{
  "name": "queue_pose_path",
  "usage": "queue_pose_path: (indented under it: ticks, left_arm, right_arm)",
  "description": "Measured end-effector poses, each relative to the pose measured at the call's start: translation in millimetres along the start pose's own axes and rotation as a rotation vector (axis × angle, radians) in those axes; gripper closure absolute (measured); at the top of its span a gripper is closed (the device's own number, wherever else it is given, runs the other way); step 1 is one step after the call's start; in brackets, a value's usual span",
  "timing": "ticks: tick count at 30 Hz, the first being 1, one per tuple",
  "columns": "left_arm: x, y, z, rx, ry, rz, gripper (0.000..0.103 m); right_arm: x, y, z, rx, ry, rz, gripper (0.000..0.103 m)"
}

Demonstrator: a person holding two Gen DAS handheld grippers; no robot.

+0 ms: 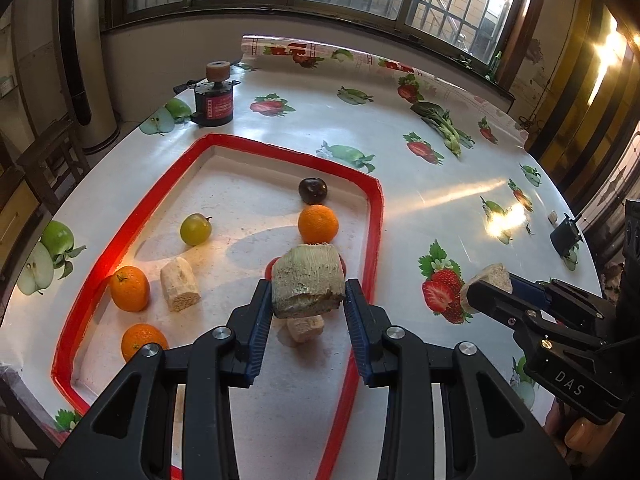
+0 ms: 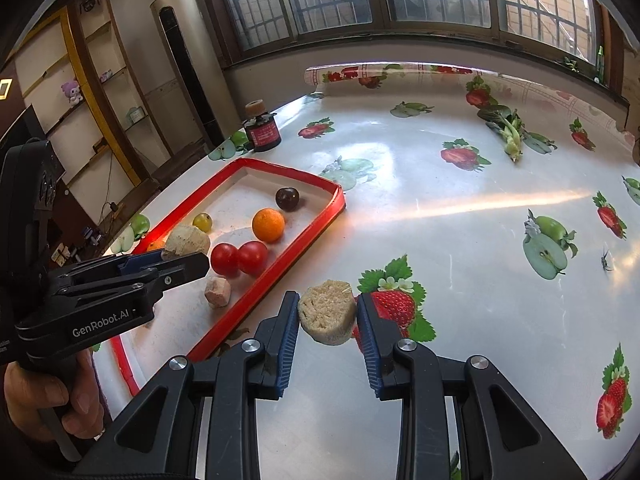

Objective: Organize fruits
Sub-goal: 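Carry both held beige blocks in both grippers over the tray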

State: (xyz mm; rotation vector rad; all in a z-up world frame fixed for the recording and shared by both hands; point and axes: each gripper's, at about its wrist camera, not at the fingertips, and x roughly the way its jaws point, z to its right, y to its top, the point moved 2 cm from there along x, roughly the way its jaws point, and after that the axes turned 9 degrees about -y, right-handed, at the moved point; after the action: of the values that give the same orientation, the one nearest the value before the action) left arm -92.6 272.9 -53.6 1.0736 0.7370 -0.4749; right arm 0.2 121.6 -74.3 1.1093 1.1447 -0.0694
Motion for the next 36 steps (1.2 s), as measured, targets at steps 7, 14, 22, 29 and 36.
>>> queue_pose_path:
  ticks: [7,14,22,29,36]
  left_arm:
    - [-11.2,8.3,-30.2,-0.029,0.039,0.021,0.070]
    - [-11.5,19.0,-49.1,-0.044,0.066,0.028,0.070]
    - [-6.1,36.9,-56.2,-0.037,0.074,0.033,0.070]
    - [6.3,55.6,-54.8,-0.015,0.082,0.028,0.070]
    - [26.1,65.0,-56.3,-0.015,0.092,0.005,0.070]
  right_arm:
    - [14.0,14.3,-21.4,-0.023,0.028,-0.005,0.073]
    - [26.7,28.5,-37.8,-0.042,0.048,-0.007,0.073]
    - [38.5,44.3,-43.4,-0.043,0.049,-0.008,0.073]
    - [55.5,66.7,-45.8,-0.039,0.046,-0.008,0.073]
    - [71.7,78.1,-43.9,-0.037,0.040,-0.013,0.073]
